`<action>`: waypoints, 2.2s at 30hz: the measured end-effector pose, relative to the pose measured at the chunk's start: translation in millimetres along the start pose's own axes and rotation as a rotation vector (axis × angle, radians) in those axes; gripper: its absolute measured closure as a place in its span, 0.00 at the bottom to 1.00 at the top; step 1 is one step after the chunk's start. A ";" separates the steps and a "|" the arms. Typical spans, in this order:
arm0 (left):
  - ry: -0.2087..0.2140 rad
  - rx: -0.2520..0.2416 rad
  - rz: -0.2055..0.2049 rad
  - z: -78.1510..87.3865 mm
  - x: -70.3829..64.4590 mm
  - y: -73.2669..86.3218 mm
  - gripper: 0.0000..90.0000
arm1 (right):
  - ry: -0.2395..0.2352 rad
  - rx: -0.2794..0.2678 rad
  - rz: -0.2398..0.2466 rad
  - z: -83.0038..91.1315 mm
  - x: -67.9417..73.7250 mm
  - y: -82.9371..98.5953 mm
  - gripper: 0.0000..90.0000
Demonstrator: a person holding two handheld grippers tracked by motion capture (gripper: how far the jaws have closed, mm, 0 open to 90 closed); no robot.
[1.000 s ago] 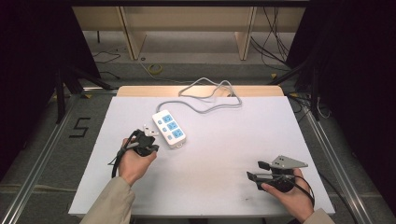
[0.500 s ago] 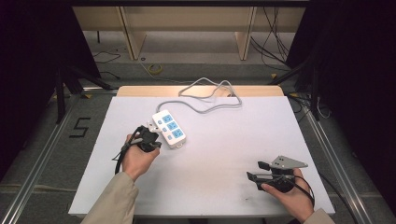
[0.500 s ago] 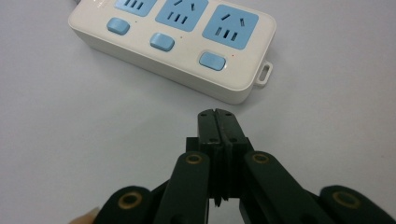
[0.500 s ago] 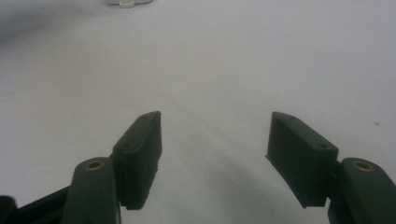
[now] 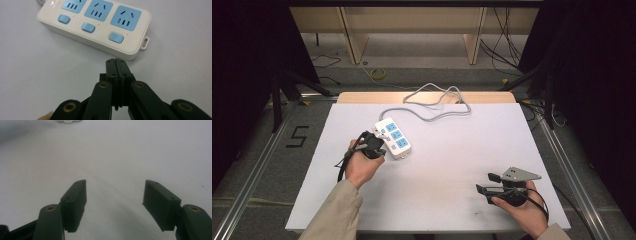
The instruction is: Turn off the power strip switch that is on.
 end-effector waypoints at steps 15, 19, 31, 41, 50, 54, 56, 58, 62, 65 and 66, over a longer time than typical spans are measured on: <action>0.011 0.017 -0.011 -4.2 -0.1 -11.8 1.00 | 0.000 -0.004 0.000 0.2 -0.3 0.0 0.40; 0.012 0.018 -0.012 -5.4 -0.3 -13.6 1.00 | 0.000 -0.004 0.001 0.3 -0.3 0.0 0.40; 0.014 0.036 -0.017 -10.1 0.2 -21.9 1.00 | 0.000 -0.005 0.001 0.4 -0.5 0.0 0.40; 0.012 0.046 -0.035 -15.6 0.1 -25.8 1.00 | 0.001 -0.005 0.003 0.5 -0.6 -0.1 0.40; 0.012 0.062 -0.042 -18.5 0.9 -31.0 1.00 | 0.003 -0.007 0.003 0.9 -0.8 -0.3 0.40; 0.016 0.066 -0.041 -20.0 1.0 -33.7 1.00 | 0.001 -0.007 0.003 0.8 -0.6 -0.3 0.40; 0.015 0.071 -0.040 -20.4 1.1 -35.0 1.00 | 0.002 -0.006 0.004 0.8 -0.5 -0.3 0.40; 0.017 0.073 -0.043 -20.4 1.4 -36.3 1.00 | 0.002 -0.006 0.005 0.8 -0.6 -0.3 0.40; 0.017 0.073 -0.046 -20.8 0.9 -39.6 1.00 | 0.002 -0.006 0.004 0.7 -0.6 -0.2 0.40; 0.018 0.078 -0.050 -20.7 1.1 -40.8 1.00 | 0.001 -0.006 0.005 0.7 -0.5 -0.3 0.40; 0.020 0.077 -0.047 -21.1 0.5 -42.2 1.00 | 0.001 -0.006 0.004 0.7 -0.3 -0.3 0.40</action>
Point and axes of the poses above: each handheld gripper's, and its own axes: z roughly backward along the jaws, y roughly out of its underside, x roughly to its left, the point moved 5 cm from there along -z, roughly forward along the jaws, and after that the axes turned 3 degrees about -y, right-handed, at the moved point
